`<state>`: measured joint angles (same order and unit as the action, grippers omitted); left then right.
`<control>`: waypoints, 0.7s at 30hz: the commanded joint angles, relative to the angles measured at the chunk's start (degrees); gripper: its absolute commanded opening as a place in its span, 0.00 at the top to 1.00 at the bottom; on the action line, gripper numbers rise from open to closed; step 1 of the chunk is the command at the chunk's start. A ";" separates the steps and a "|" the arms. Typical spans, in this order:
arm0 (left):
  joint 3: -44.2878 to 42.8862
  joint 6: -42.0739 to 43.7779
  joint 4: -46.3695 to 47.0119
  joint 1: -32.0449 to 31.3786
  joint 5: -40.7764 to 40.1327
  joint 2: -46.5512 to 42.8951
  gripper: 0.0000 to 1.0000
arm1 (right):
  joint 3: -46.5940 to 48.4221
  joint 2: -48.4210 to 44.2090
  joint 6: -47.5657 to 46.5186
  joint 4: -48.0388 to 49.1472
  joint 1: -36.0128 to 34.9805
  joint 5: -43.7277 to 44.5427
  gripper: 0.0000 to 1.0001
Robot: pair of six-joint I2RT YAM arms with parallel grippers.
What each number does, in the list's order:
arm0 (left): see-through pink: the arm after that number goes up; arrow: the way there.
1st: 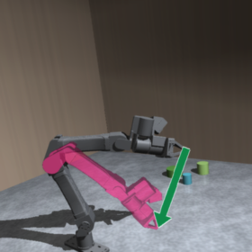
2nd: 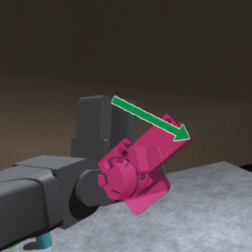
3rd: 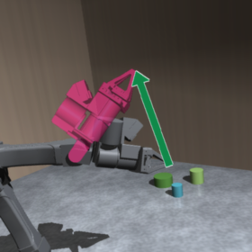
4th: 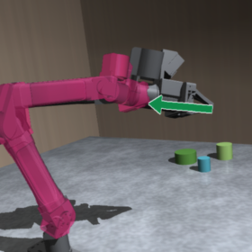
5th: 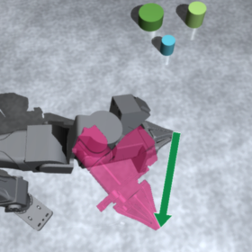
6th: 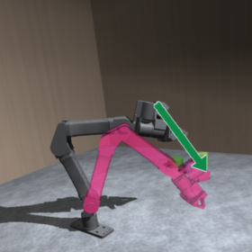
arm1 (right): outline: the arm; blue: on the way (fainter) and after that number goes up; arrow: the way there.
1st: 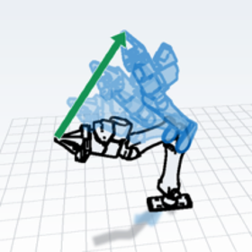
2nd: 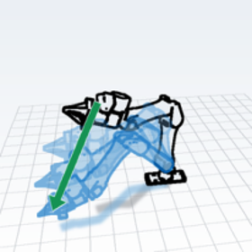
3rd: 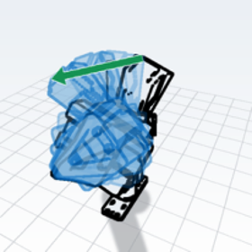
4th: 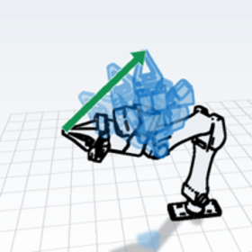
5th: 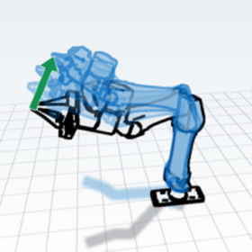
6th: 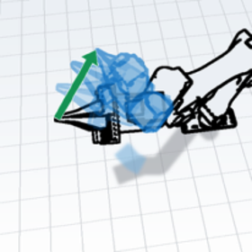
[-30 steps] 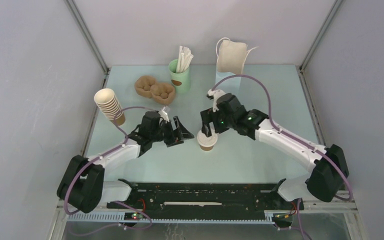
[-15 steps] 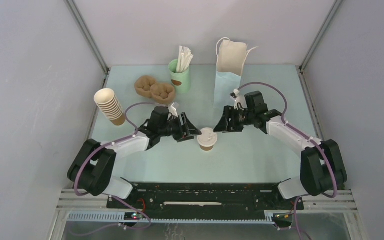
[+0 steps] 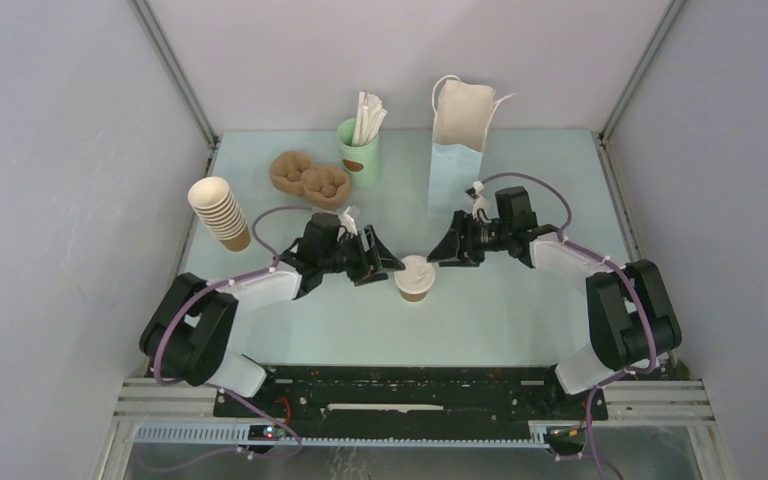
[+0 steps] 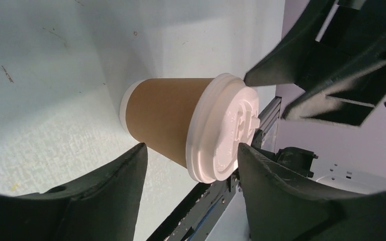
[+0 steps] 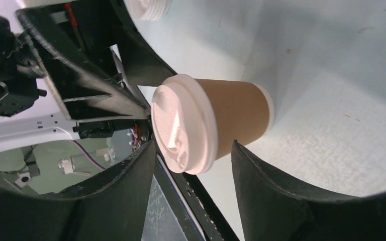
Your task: Pack the takeout coffee
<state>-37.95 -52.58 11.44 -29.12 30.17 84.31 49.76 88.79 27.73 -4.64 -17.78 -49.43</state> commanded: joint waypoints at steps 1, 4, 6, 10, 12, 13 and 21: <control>-1.21 -0.18 1.02 0.46 -0.57 -4.95 0.24 | -2.42 -2.32 3.82 4.12 3.49 -2.62 0.33; 0.78 0.15 0.30 1.90 -1.58 -7.64 0.15 | -4.10 -2.64 4.46 5.96 5.53 -4.29 0.32; 2.47 -0.10 0.90 2.76 -1.54 -8.27 0.16 | -5.54 -2.06 5.11 7.34 6.38 -5.27 0.35; 3.92 -1.43 2.55 3.11 -0.61 -6.01 0.38 | -6.79 0.21 7.08 10.89 6.71 -6.98 0.42; 4.36 -2.80 4.53 3.11 0.14 -4.58 0.43 | -7.02 1.32 8.18 12.85 6.71 -7.62 0.44; 4.39 -3.33 5.29 3.11 0.55 -3.83 0.45 | -7.04 1.73 8.48 13.44 6.70 -7.79 0.45; 4.87 -4.20 7.17 3.11 1.60 -1.85 0.51 | -7.04 4.10 9.06 15.29 5.91 -8.85 0.49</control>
<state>-34.02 -55.86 15.05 -26.11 30.41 82.48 42.78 91.77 35.75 7.46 -11.27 -56.36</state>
